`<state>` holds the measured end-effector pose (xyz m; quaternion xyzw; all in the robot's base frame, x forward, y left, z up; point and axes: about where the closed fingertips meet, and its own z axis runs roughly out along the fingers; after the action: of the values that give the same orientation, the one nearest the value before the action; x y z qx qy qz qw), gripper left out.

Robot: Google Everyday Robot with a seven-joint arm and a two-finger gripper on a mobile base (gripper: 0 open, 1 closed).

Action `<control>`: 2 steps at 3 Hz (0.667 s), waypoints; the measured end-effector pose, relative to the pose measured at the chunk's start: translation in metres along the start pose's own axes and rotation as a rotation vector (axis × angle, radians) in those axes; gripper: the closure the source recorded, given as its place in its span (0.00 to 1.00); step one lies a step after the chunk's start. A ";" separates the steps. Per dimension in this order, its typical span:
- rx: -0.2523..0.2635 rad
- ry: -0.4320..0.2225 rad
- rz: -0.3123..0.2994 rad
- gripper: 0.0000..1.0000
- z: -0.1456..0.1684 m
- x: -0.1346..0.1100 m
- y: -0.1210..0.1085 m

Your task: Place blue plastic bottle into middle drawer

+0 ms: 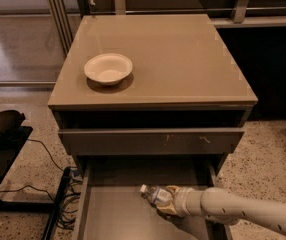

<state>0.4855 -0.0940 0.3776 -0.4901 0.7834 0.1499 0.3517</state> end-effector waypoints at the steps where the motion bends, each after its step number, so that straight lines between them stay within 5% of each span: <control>1: 0.000 0.000 0.000 0.13 0.000 0.000 0.000; 2: 0.000 0.000 0.000 0.00 0.000 0.000 0.000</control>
Offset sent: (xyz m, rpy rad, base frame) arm 0.0000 0.0000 0.0000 0.0000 0.0000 0.0000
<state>0.4855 -0.0940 0.3776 -0.4901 0.7833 0.1499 0.3517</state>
